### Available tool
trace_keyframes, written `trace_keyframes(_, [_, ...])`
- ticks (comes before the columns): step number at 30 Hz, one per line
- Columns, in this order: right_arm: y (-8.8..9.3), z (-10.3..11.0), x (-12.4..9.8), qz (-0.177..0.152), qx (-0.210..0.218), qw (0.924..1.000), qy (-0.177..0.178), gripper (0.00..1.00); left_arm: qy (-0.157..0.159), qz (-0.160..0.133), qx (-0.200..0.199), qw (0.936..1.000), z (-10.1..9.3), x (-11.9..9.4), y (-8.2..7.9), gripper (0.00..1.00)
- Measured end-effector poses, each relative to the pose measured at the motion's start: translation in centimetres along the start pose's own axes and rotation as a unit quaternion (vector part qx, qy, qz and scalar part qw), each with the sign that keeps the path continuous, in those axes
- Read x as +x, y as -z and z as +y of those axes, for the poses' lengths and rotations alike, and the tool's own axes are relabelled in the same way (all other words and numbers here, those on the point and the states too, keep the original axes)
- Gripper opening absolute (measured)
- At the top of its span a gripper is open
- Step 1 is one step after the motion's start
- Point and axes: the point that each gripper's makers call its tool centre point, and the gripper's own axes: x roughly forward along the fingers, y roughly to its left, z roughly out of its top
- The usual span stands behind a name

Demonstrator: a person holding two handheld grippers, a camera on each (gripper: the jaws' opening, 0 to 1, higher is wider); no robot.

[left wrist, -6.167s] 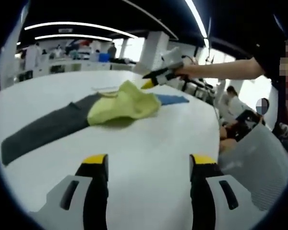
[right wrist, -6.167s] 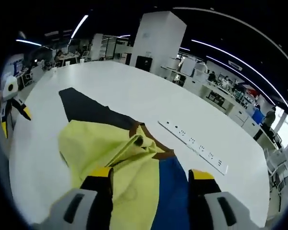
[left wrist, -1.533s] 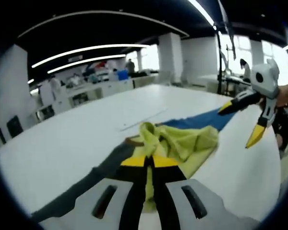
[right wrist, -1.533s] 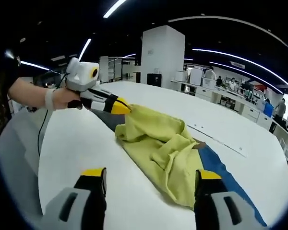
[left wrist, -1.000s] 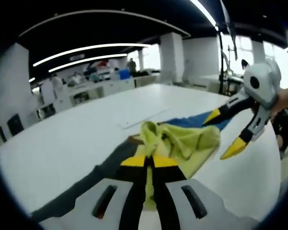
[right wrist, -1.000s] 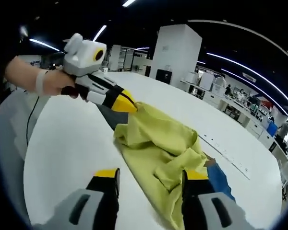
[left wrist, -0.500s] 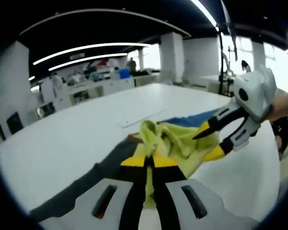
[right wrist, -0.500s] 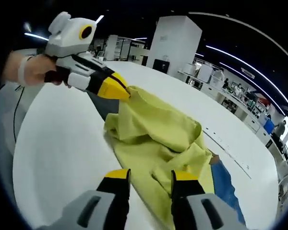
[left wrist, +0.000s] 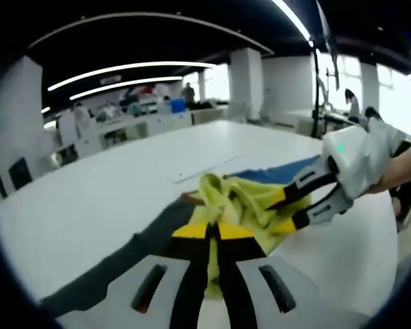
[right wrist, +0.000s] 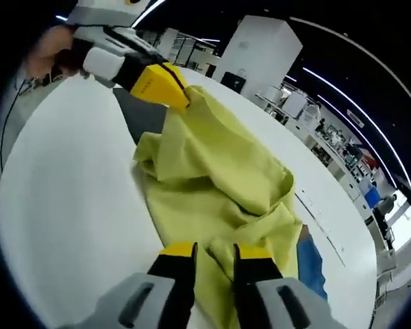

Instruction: Fold the garment on the visible template until the final outline fits inside the template.

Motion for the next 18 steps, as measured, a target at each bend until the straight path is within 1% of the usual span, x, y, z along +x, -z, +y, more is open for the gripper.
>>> trace_keyframes(1, [0.10,0.02,0.07,0.003,-0.006,1.0000,0.002,0.19,0.000,0.000,-0.001,1.0000,-0.01,0.00,0.02,0.00])
trace_keyframes(2, [0.33,-0.31,0.06,0.012,-0.042,0.9990,0.009,0.18,0.000,0.000,-0.002,1.0000,-0.01,0.01,0.02,0.00])
trace_keyframes(3, [0.36,-0.30,0.12,0.013,-0.049,0.9986,0.011,0.17,0.000,-0.001,-0.003,1.0000,-0.07,-0.02,-0.01,0.00])
trace_keyframes(4, [0.35,-0.16,0.26,0.010,-0.037,0.9992,0.010,0.17,0.000,-0.001,-0.004,1.0000,-0.10,-0.03,-0.03,0.00])
trace_keyframes(6, [0.22,-0.26,0.27,0.008,-0.028,0.9995,0.011,0.17,0.001,-0.001,-0.003,1.0000,-0.15,0.00,-0.04,0.00])
trace_keyframes(9, [0.53,-0.72,0.35,0.019,-0.049,0.9984,0.022,0.12,0.002,-0.001,-0.005,1.0000,-0.17,0.00,-0.02,0.00])
trace_keyframes(12, [0.91,-0.64,0.48,0.026,-0.053,0.9980,0.022,0.10,0.002,-0.001,-0.006,1.0000,-0.18,-0.03,0.01,0.00])
trace_keyframes(14, [0.92,-0.68,0.46,0.027,-0.055,0.9979,0.023,0.08,0.002,-0.002,-0.007,1.0000,-0.22,-0.03,0.03,0.00])
trace_keyframes(17, [0.69,-0.78,0.37,0.022,-0.051,0.9981,0.026,0.00,0.002,-0.001,-0.008,1.0000,-0.23,-0.08,0.11,0.00])
trace_keyframes(18, [0.63,-0.87,0.37,0.021,-0.053,0.9980,0.029,0.00,0.002,-0.001,-0.008,1.0000,-0.25,-0.10,0.12,0.00])
